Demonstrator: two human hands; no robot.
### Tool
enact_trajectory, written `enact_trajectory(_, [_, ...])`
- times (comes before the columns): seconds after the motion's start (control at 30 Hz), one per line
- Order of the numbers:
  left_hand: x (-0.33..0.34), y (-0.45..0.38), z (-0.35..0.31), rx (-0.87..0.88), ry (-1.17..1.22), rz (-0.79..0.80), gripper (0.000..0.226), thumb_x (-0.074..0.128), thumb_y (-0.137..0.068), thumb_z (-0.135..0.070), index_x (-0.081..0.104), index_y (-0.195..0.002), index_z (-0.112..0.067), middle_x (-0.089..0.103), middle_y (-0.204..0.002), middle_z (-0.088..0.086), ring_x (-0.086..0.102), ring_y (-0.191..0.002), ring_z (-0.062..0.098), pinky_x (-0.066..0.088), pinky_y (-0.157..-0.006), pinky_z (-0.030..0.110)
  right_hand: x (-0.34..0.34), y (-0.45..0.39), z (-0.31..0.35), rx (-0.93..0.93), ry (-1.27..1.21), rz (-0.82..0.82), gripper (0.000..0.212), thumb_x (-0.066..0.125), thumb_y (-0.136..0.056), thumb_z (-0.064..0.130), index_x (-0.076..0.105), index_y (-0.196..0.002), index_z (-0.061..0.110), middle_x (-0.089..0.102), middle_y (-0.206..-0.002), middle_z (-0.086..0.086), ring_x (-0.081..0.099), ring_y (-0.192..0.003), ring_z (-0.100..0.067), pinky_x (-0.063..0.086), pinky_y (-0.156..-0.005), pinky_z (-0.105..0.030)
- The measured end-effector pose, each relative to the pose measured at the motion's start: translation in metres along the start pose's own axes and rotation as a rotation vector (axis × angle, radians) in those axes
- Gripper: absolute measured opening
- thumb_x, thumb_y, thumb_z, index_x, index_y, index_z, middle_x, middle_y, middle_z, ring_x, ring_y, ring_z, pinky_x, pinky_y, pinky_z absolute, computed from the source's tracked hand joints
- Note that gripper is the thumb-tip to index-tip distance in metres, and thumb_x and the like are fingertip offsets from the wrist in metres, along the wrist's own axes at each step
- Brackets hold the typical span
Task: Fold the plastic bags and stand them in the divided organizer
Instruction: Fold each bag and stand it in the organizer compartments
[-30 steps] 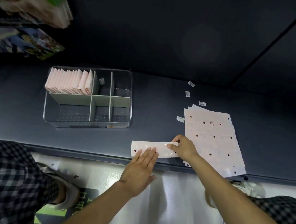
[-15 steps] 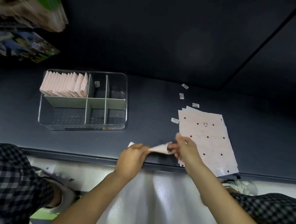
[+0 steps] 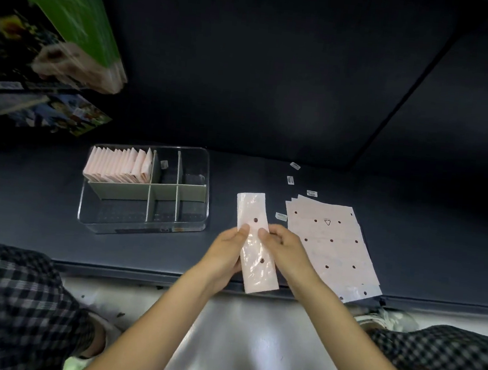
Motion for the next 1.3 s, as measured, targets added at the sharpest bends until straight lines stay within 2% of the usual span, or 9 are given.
enact_trajectory(0.2, [-0.01,0.011,-0.009,0.031,-0.058,0.054,0.023,0.047,-0.098,-0.02,0.066,-0.105,-0.01,0.073,-0.102,0.006,0.069,-0.094,0.019,0.056,-0.077,0.03,-0.009,0.01,0.006,0.025,-0.153,-0.019,0.003,0.066,-0.086,0.009,0.067,-0.088,0.008,0.073,-0.085,-0.011,0.069,-0.073,-0.02,0.054,-0.068,-0.029])
enact_trajectory(0.33, [-0.02,0.016,-0.013,0.098,-0.159,-0.054,0.01,0.059,-0.091,-0.006,0.068,-0.088,-0.006,0.072,-0.085,0.004,0.068,-0.078,0.013,0.055,-0.068,0.022,-0.011,0.013,0.008,0.01,-0.175,-0.059,0.006,0.068,-0.084,0.008,0.066,-0.078,0.009,0.072,-0.072,-0.004,0.067,-0.062,-0.013,0.05,-0.055,-0.023])
enact_trajectory(0.43, [-0.024,0.019,-0.018,0.149,-0.199,-0.075,0.006,0.063,-0.087,-0.002,0.068,-0.084,-0.005,0.071,-0.077,0.003,0.066,-0.07,0.009,0.055,-0.067,0.021,-0.013,0.014,0.011,0.001,-0.182,-0.029,0.007,0.067,-0.084,0.005,0.066,-0.078,0.008,0.072,-0.071,-0.003,0.068,-0.064,-0.013,0.051,-0.055,-0.021])
enact_trajectory(0.57, [-0.028,0.023,-0.026,0.229,-0.179,-0.04,0.018,0.062,-0.085,0.005,0.07,-0.078,-0.01,0.071,-0.074,0.003,0.067,-0.071,0.01,0.055,-0.067,0.021,-0.019,0.017,0.015,-0.016,-0.226,0.058,0.012,0.065,-0.083,-0.001,0.069,-0.081,0.01,0.074,-0.077,-0.005,0.071,-0.073,-0.015,0.054,-0.062,-0.02])
enact_trajectory(0.8, [-0.028,0.027,-0.033,0.273,-0.174,0.029,0.036,0.054,-0.087,0.01,0.073,-0.068,-0.013,0.072,-0.084,0.009,0.07,-0.084,0.015,0.054,-0.07,0.021,-0.021,0.021,0.018,-0.134,-0.215,0.048,0.023,0.054,-0.085,-0.01,0.066,-0.076,0.007,0.066,-0.056,0.002,0.059,-0.049,-0.003,0.042,-0.045,-0.01])
enact_trajectory(0.9, [-0.029,0.027,-0.034,0.236,-0.085,0.045,0.031,0.053,-0.09,0.003,0.076,-0.078,-0.014,0.072,-0.088,0.008,0.07,-0.085,0.015,0.054,-0.073,0.022,-0.02,0.022,0.019,-0.185,-0.163,-0.001,0.034,0.052,-0.085,-0.01,0.068,-0.07,0.015,0.068,-0.061,-0.001,0.062,-0.058,-0.01,0.046,-0.052,-0.014])
enact_trajectory(1.03, [-0.026,0.026,-0.031,0.136,-0.029,0.012,0.019,0.062,-0.088,-0.024,0.074,-0.091,-0.01,0.074,-0.089,0.007,0.071,-0.083,0.014,0.055,-0.068,0.021,-0.018,0.021,0.02,-0.243,-0.124,-0.07,0.039,0.053,-0.084,-0.01,0.069,-0.065,0.02,0.071,-0.074,-0.004,0.068,-0.072,-0.012,0.052,-0.062,-0.02])
enact_trajectory(1.17, [-0.02,0.027,-0.025,0.135,-0.069,-0.092,0.01,0.066,-0.086,-0.012,0.075,-0.082,-0.009,0.075,-0.088,0.007,0.071,-0.077,0.014,0.054,-0.063,0.02,-0.014,0.022,0.021,-0.276,-0.056,-0.103,0.037,0.054,-0.083,-0.01,0.069,-0.067,0.019,0.07,-0.076,0.003,0.066,-0.072,-0.004,0.05,-0.062,-0.013])
enact_trajectory(1.3, [-0.019,0.028,-0.027,0.379,-0.315,-0.228,0.025,0.064,-0.084,-0.001,0.073,-0.069,-0.018,0.074,-0.074,-0.004,0.068,-0.072,0.011,0.054,-0.064,0.021,-0.015,0.023,0.021,-0.317,0.007,-0.042,0.029,0.054,-0.087,-0.004,0.072,-0.087,0.019,0.071,-0.094,0.007,0.066,-0.091,-0.003,0.049,-0.077,-0.011])
Point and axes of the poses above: each hand's wrist, its own y-axis away from the middle knuckle, its own x-axis out of the palm, z = x × y, the point moved 1 cm from there along -y, towards the middle knuckle
